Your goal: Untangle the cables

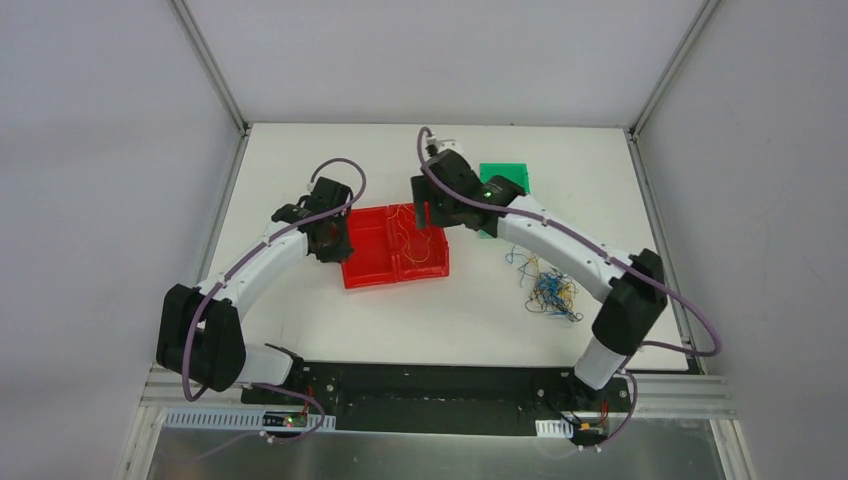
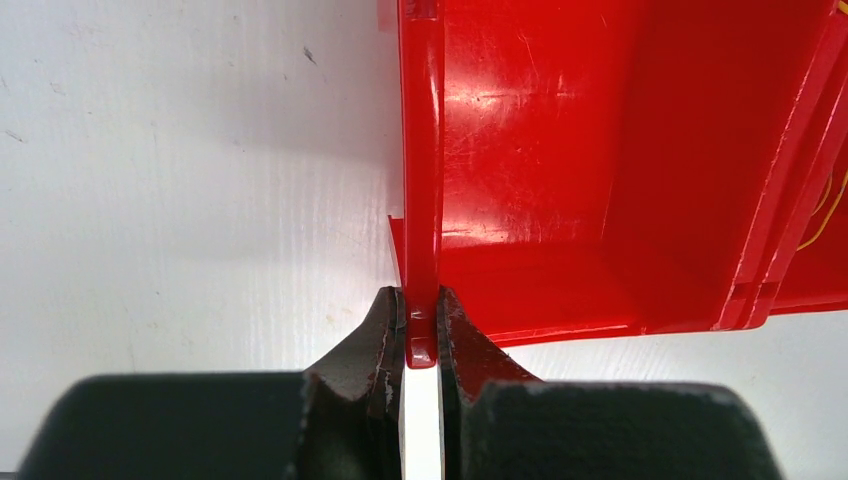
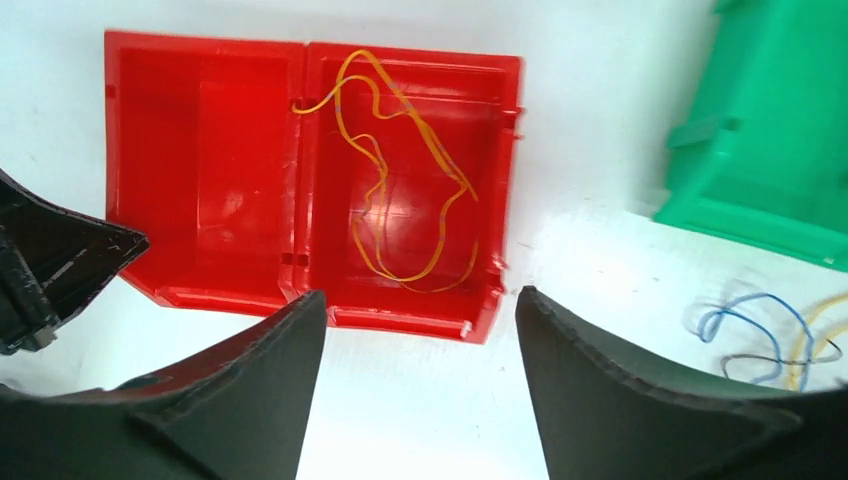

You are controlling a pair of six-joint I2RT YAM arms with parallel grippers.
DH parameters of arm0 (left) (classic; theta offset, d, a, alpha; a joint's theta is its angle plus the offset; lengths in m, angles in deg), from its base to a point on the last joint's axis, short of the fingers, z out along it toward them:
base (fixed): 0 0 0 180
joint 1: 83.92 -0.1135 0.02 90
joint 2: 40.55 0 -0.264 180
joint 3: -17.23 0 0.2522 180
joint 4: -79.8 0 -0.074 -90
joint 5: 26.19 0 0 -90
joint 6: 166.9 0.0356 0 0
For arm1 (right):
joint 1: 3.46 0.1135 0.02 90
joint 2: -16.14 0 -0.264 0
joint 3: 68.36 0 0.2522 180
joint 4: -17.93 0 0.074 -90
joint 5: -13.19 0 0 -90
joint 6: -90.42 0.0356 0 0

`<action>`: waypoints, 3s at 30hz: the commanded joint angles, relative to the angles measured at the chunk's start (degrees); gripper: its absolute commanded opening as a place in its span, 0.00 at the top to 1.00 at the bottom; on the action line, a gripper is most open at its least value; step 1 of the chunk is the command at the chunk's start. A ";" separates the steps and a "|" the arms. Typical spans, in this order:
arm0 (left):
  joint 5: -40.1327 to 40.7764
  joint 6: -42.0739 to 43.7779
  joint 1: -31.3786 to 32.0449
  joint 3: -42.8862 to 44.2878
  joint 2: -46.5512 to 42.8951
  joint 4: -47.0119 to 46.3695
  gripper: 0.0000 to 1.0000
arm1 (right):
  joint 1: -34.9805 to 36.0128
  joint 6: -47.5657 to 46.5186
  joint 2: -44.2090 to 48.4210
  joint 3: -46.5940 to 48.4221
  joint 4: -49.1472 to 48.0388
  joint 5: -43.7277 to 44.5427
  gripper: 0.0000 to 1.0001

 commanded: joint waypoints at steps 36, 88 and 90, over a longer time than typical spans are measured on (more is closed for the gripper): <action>-14.19 -3.35 14.20 -7.13 -21.13 -9.00 0.02 | -25.15 4.43 23.35 -38.98 -4.76 -5.57 1.00; -25.80 -7.56 17.21 -30.12 -11.52 -46.15 1.00 | -15.61 12.39 50.18 -7.58 16.92 -2.73 1.00; -25.54 -7.64 17.20 -31.80 -13.54 -46.08 1.00 | -15.61 11.15 49.73 -4.51 18.55 -2.97 1.00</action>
